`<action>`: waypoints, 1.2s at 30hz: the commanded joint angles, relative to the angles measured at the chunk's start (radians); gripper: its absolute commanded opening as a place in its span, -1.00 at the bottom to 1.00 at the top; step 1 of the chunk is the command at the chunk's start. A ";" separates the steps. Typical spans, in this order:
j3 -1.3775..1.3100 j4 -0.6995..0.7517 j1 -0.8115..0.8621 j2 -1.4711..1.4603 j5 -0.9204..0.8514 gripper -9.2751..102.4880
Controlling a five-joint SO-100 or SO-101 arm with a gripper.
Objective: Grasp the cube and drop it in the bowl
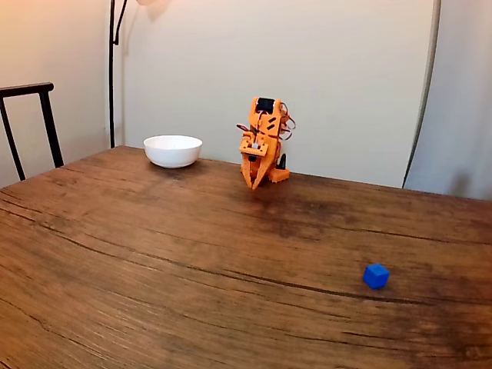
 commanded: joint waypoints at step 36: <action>-0.086 -0.368 -0.509 -0.011 -0.034 -0.84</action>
